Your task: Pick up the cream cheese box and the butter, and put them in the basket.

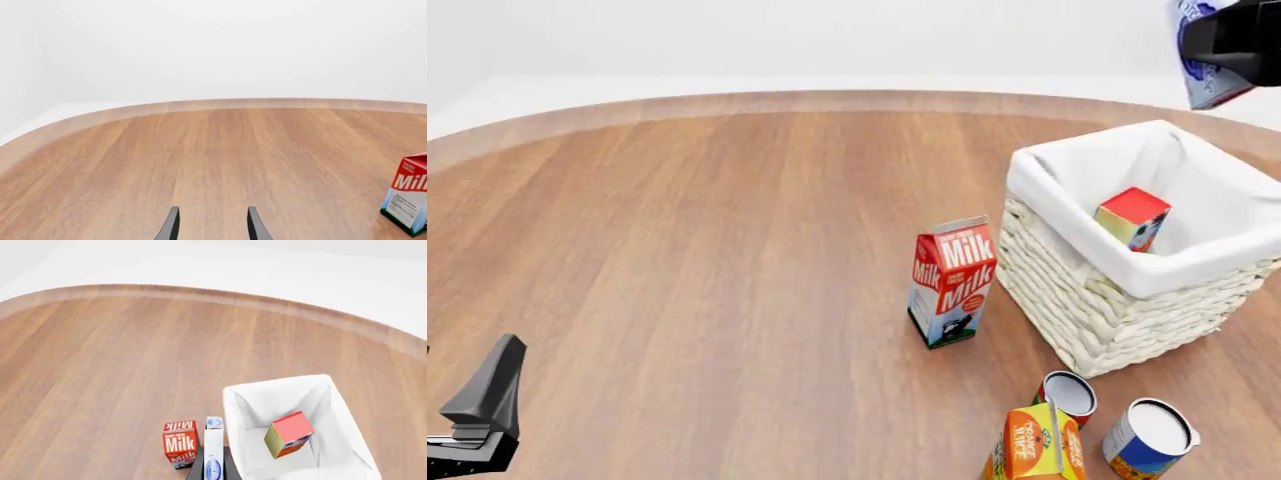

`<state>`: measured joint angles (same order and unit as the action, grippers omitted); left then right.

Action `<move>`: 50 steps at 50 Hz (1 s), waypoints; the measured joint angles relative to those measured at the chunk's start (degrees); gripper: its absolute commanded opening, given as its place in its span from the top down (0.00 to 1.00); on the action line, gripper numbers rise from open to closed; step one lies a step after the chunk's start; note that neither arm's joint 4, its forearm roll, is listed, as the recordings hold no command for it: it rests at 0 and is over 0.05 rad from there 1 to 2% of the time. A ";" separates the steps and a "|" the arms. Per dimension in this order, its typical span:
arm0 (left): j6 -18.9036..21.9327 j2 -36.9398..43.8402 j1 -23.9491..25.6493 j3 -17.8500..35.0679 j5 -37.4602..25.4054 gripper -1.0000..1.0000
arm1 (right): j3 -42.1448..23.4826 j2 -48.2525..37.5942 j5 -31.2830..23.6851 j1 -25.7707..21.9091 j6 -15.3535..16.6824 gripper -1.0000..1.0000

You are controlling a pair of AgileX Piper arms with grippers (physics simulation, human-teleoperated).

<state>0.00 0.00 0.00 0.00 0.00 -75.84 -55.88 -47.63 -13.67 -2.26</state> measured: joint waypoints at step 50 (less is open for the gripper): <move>0.00 0.00 0.00 0.00 0.00 0.00 | 8.25 -0.03 5.73 8.26 -2.69 1.00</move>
<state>0.00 0.00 0.00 0.00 0.00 -67.59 -55.91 -41.90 -5.40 -4.95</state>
